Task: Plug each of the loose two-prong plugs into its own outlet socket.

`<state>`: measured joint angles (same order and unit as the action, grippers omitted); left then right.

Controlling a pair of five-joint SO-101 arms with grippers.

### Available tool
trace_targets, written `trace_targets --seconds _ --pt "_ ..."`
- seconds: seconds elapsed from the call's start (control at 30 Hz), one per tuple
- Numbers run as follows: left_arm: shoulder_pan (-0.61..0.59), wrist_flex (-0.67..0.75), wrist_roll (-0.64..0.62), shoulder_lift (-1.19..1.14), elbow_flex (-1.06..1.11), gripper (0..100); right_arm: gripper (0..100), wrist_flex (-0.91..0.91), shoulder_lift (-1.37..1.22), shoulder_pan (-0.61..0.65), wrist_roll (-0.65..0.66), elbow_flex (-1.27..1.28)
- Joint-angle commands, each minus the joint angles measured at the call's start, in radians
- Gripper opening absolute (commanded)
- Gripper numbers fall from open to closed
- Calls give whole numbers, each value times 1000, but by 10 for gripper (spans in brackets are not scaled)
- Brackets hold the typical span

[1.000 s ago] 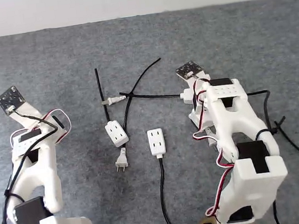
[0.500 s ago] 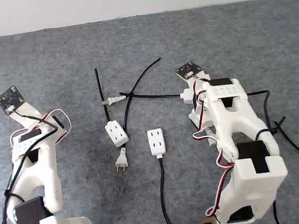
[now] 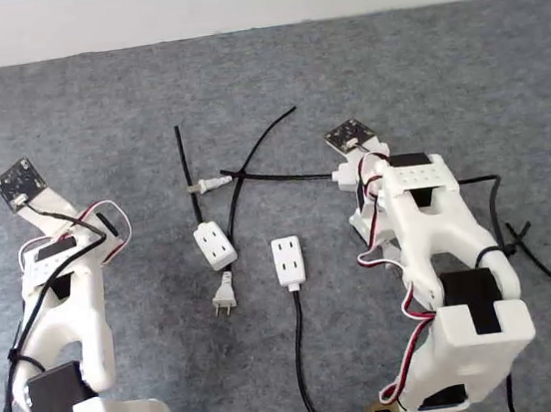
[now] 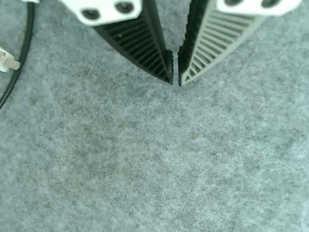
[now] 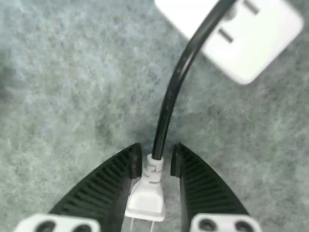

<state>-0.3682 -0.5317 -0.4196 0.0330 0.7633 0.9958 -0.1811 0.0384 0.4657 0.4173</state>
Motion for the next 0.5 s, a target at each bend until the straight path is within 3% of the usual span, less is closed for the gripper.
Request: trace_targets --seconds 0.0,0.1,0.23,0.47 --pt "-3 -3 2 5 -44 15 121 -25 51 -10 -9 -6" --pt "-3 -3 2 5 -44 15 113 -28 51 -10 -9 -6" --pt "-3 -3 2 5 -45 15 22 -27 50 -10 -9 -6" --pt "-3 -3 2 5 -45 15 7 -21 50 -31 -15 -5"
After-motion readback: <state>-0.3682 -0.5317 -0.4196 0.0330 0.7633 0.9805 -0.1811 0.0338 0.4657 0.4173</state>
